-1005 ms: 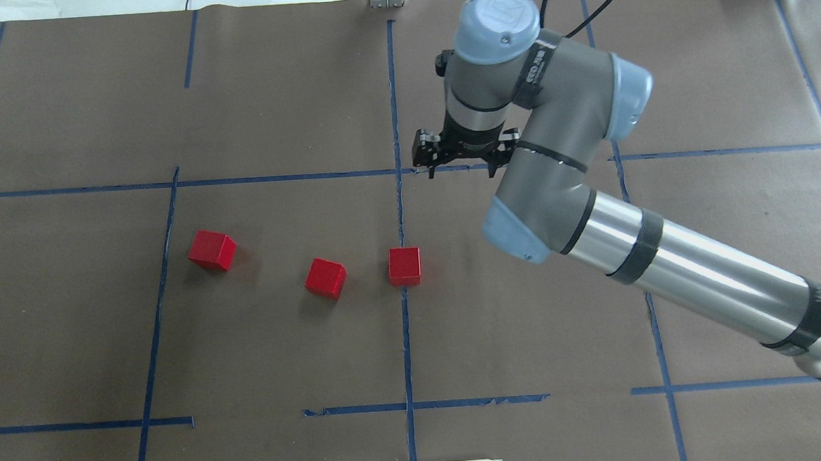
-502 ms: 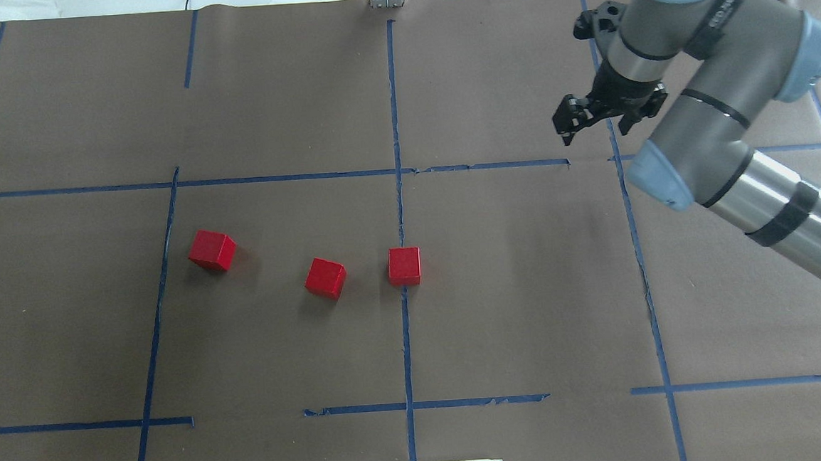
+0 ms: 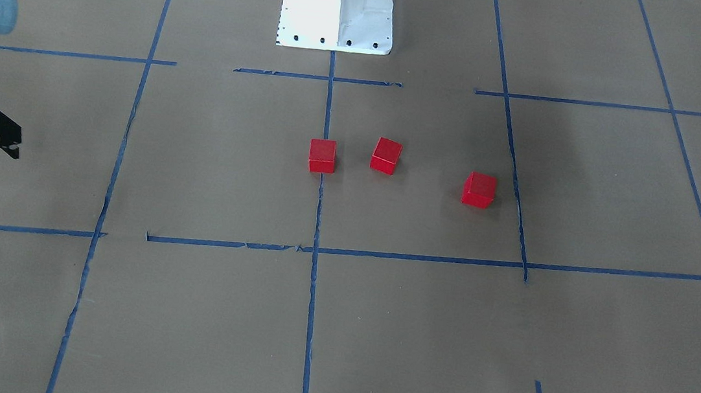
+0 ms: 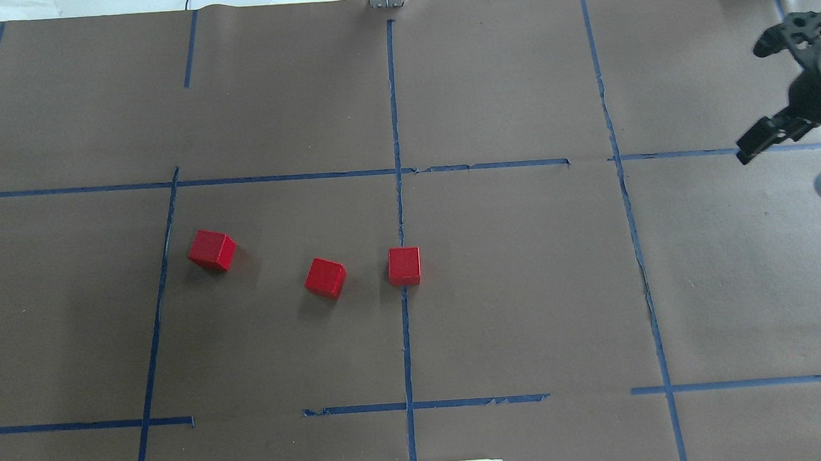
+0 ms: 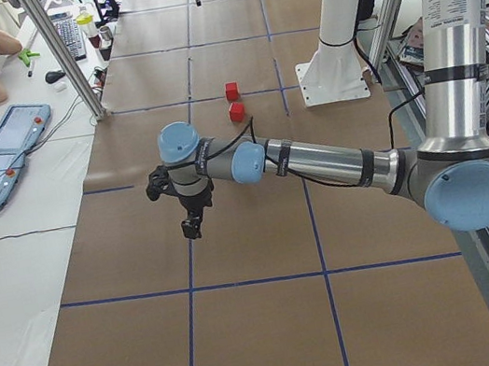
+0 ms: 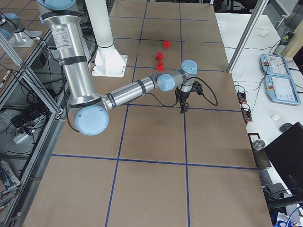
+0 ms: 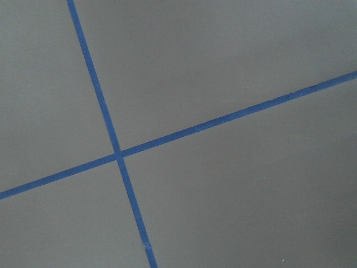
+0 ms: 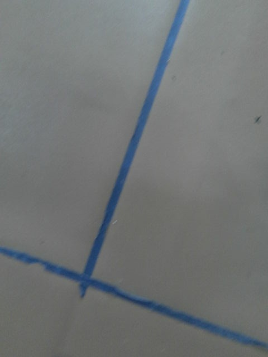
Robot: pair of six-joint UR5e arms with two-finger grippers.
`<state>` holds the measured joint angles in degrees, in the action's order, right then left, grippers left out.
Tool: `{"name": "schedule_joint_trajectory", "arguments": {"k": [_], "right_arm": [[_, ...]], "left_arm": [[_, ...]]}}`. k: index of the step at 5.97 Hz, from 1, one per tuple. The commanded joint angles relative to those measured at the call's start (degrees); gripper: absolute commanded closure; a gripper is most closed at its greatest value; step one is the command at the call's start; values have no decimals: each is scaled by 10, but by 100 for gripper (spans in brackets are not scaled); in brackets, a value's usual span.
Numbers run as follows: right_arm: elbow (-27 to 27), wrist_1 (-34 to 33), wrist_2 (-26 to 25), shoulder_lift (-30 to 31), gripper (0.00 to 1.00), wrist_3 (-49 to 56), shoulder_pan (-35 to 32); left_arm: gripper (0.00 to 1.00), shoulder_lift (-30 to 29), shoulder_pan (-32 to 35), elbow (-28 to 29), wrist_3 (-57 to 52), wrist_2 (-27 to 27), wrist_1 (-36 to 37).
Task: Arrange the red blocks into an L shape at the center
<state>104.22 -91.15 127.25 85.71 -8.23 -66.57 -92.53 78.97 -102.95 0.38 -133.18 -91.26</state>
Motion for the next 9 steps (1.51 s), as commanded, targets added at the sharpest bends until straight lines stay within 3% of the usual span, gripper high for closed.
{"name": "schedule_joint_trajectory", "arguments": {"k": [1, 2, 5, 7, 9], "right_arm": [[83, 1, 3, 155, 0, 111, -82], [84, -2, 13, 198, 0, 159, -126], [80, -24, 30, 234, 0, 161, -197], [77, -25, 35, 230, 0, 157, -197], [77, -25, 36, 228, 0, 154, -197]], "left_arm": [[0, -46, -78, -1, 136, 0, -40], [0, -84, -134, -5, 208, 6, -41], [0, -182, -284, -11, 336, 11, -40], [0, -238, -376, -3, 489, 114, -40], [0, -287, -452, 19, 566, 205, -40]]}}
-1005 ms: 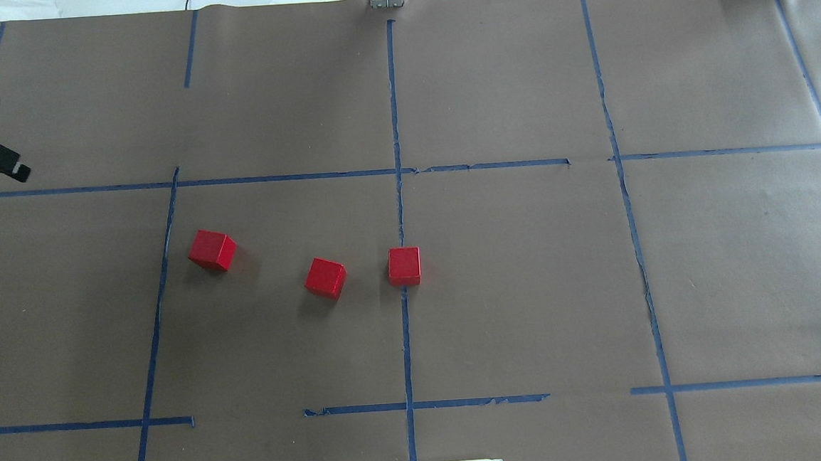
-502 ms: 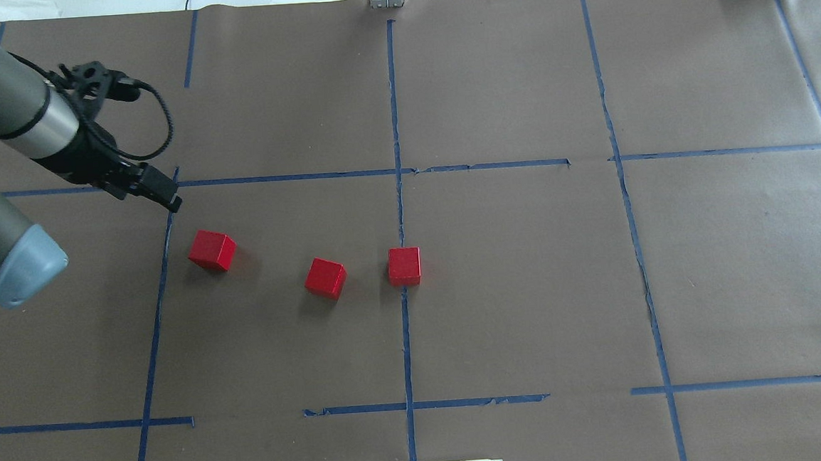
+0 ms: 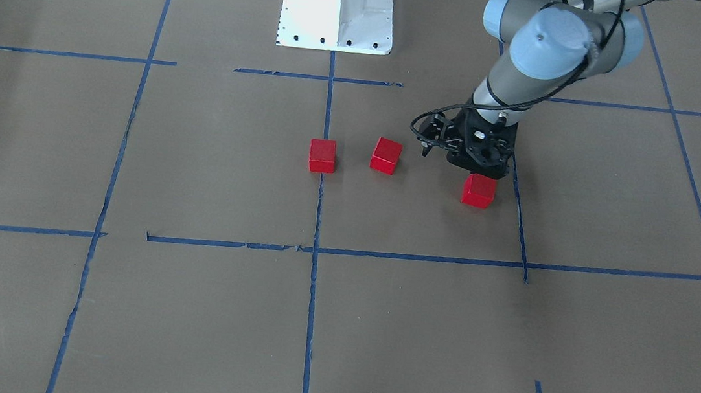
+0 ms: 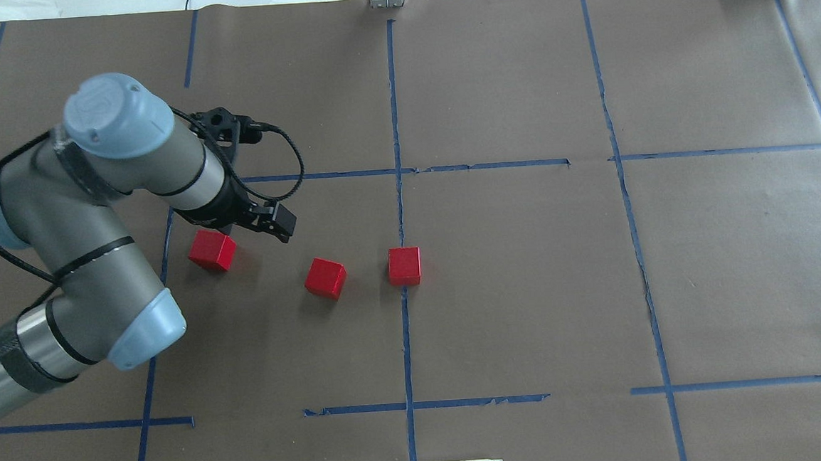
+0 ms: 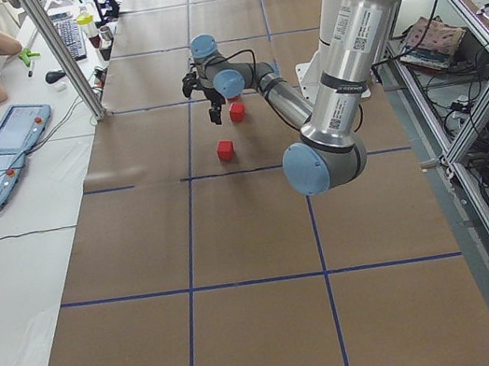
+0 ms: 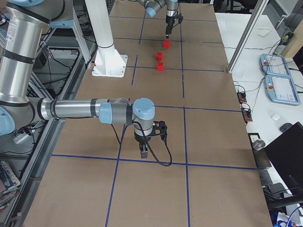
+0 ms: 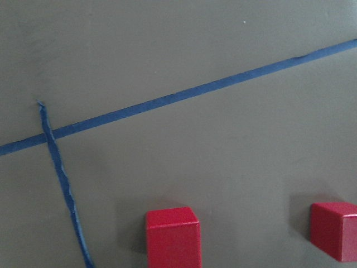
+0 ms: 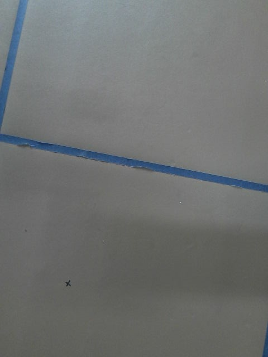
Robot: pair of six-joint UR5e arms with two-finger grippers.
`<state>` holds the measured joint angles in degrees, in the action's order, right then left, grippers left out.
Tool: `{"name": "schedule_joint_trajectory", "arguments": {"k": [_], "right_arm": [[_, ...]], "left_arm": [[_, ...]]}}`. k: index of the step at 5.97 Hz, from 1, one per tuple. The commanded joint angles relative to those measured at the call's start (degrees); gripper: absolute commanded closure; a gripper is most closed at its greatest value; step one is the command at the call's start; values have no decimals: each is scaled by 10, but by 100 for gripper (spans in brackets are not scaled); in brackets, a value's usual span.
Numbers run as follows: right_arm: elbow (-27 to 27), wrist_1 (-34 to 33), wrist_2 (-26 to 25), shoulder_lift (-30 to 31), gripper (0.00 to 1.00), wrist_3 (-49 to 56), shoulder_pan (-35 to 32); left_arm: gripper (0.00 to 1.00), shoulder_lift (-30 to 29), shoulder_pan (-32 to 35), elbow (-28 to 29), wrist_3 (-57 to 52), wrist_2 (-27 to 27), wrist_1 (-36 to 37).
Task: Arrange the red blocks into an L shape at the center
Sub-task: 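Reach the left gripper over the middle red cube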
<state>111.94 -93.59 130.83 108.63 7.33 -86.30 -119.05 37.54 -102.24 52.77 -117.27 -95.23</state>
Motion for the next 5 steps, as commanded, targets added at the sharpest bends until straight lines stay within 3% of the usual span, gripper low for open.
{"name": "schedule_joint_trajectory", "arguments": {"k": [1, 5], "right_arm": [[-1, 1, 1, -1, 0, -2, 0], [-2, 1, 13, -3, 0, -2, 0]], "left_arm": [[0, -42, -54, 33, 58, 72, -1], [0, -53, -77, 63, 64, 86, -2]]}}
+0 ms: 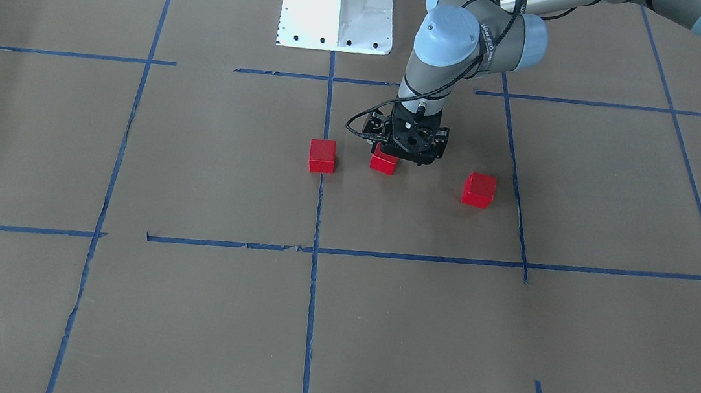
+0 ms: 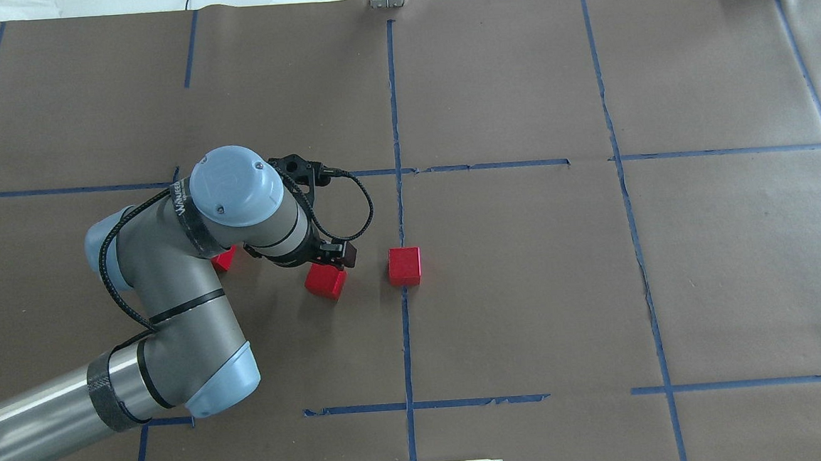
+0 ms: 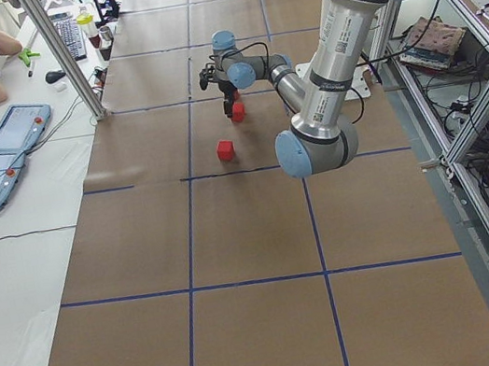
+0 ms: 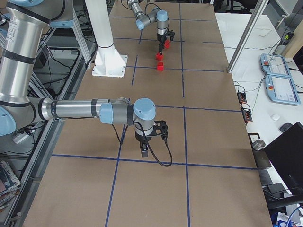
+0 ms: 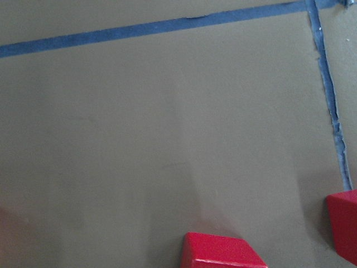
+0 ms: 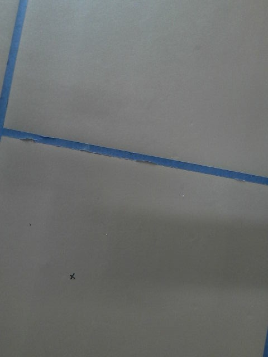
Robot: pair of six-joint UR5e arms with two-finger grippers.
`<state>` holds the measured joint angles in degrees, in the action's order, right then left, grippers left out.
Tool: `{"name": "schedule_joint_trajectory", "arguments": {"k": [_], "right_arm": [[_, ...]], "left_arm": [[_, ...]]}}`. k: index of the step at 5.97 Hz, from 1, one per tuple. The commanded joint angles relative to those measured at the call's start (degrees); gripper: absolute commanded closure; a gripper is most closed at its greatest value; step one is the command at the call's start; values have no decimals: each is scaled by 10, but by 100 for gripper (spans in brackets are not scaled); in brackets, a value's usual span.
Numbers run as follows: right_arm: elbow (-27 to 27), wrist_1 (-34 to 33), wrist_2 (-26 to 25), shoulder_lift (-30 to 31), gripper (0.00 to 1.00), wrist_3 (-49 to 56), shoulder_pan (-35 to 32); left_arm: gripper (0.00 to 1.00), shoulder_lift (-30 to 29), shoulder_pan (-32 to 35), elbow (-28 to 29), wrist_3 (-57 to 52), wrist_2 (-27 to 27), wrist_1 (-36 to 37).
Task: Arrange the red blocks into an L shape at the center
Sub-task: 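Reach the left gripper over the middle red cube, then grasp the middle red cube with the left gripper and lift it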
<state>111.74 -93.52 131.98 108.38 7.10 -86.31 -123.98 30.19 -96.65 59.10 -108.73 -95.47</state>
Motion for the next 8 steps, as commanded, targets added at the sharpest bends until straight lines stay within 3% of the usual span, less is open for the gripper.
{"name": "schedule_joint_trajectory", "arguments": {"k": [1, 6, 8], "right_arm": [[-1, 0, 0, 0, 0, 0, 0], [-1, 1, -1, 0, 0, 0, 1], [-1, 1, -1, 0, 0, 0, 0]], "left_arm": [[0, -19, -5, 29, 1, 1, -1], [0, -22, -17, 62, 2, 0, -21], [93, -23, -19, 62, 24, 0, -21]]}}
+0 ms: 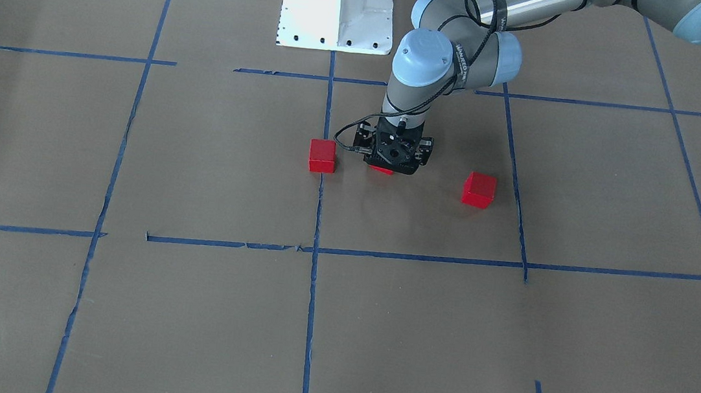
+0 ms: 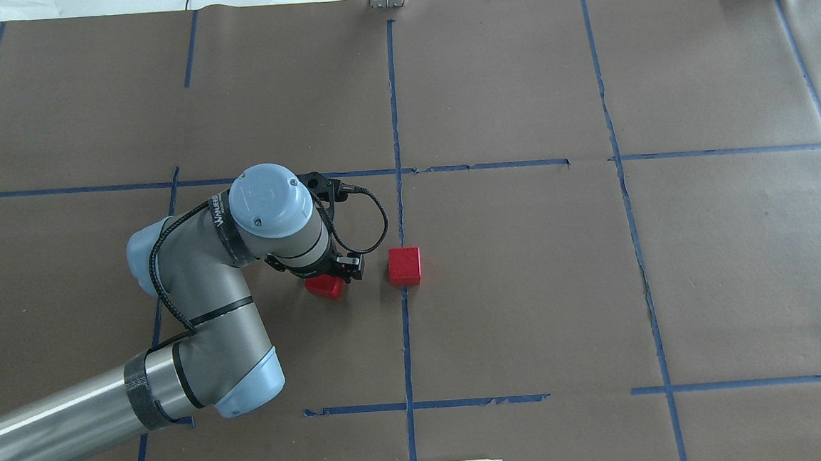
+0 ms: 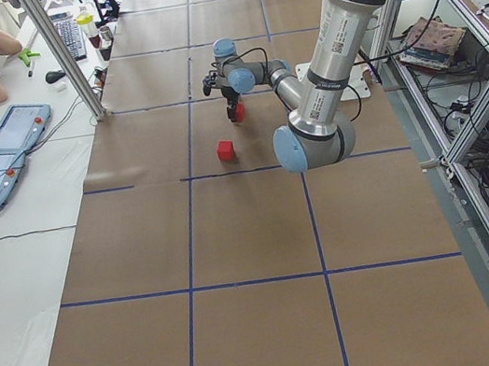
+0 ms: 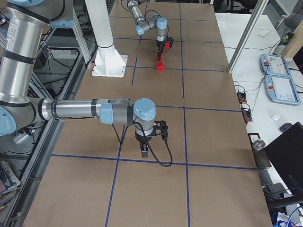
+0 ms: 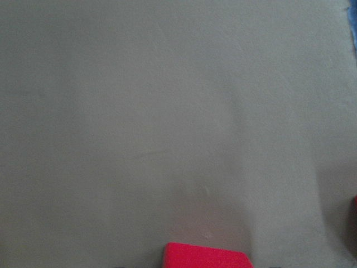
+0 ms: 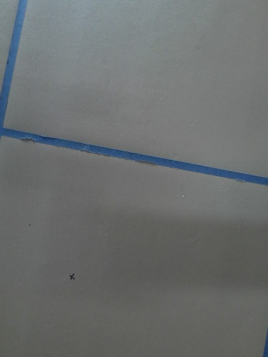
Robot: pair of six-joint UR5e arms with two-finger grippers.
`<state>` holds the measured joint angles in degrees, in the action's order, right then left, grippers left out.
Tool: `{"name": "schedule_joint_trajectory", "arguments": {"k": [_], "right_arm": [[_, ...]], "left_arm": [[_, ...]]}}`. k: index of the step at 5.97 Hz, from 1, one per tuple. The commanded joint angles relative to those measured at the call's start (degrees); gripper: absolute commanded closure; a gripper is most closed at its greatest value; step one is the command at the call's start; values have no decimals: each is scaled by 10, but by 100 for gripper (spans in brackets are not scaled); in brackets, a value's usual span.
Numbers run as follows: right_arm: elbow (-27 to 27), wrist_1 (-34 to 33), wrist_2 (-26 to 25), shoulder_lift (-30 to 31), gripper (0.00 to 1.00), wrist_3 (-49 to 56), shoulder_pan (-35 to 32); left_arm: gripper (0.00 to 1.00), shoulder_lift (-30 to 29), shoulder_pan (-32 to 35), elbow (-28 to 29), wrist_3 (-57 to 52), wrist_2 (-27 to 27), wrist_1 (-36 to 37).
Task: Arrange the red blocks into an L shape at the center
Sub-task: 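Grasp the middle red cube with the left gripper and lift it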
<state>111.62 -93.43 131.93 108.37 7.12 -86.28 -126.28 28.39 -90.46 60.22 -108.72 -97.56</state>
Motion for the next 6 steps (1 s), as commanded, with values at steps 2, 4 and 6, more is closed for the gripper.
{"name": "schedule_joint_trajectory", "arguments": {"k": [2, 4, 6], "right_arm": [[0, 0, 1, 0, 0, -1, 0], [1, 0, 2, 0, 0, -1, 1], [1, 0, 1, 0, 0, -2, 1]], "left_arm": [[100, -4, 9, -8, 13, 1, 7], [100, -36, 45, 11, 15, 1, 10], [100, -128, 52, 123, 24, 1, 7]]}}
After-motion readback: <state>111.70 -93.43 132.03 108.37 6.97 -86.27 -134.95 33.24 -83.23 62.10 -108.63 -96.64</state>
